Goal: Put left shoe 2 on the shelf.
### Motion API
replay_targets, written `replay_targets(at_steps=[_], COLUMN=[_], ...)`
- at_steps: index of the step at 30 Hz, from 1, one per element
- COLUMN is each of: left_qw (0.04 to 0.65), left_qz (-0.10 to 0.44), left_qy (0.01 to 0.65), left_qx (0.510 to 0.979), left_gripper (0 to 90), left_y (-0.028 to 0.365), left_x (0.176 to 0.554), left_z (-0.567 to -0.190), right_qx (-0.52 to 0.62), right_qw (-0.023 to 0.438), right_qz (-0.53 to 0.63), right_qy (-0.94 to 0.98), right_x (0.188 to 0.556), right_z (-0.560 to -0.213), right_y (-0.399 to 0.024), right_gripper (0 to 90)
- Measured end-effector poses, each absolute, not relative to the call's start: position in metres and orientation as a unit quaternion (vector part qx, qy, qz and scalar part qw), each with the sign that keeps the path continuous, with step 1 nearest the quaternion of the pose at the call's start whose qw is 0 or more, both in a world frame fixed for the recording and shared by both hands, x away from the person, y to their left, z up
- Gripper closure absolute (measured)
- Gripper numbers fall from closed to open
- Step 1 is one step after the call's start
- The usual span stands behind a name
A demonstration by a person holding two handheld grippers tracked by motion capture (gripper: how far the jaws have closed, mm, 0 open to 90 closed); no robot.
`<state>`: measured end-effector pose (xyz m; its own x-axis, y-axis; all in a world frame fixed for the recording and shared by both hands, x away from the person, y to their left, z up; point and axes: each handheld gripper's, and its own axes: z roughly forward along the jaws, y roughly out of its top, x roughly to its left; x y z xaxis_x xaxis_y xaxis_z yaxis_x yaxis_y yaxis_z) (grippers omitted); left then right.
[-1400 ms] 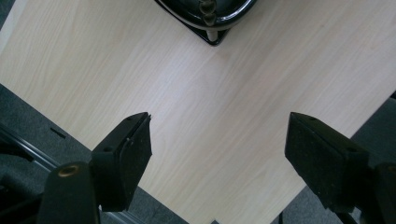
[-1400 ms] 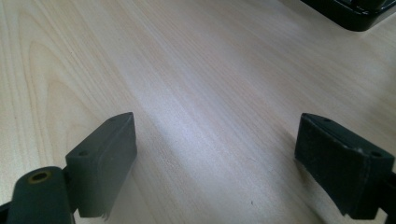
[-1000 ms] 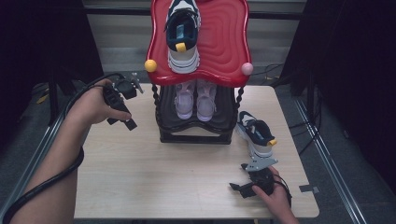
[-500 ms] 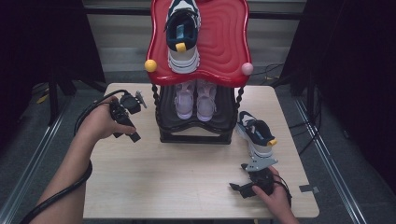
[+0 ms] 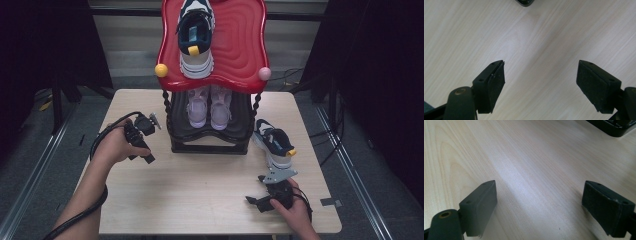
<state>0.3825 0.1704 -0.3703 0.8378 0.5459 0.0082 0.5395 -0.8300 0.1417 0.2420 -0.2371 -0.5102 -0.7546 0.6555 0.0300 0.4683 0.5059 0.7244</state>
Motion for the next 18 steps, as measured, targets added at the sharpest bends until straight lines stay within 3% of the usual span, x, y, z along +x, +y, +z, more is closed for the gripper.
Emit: replay_targets(at_steps=[18], left_qw=[0.112], left_qz=[0.029], left_qy=[0.293], left_qx=[0.949], left_gripper=[21.5], left_y=[0.166], left_x=[0.379], left_z=[-0.415], right_qx=[0.326], right_qw=[0.126], right_qz=[0.374], right_qy=[0.859], right_x=[0.242], right_z=[-0.510], right_y=[-0.237], right_gripper=[12.4])
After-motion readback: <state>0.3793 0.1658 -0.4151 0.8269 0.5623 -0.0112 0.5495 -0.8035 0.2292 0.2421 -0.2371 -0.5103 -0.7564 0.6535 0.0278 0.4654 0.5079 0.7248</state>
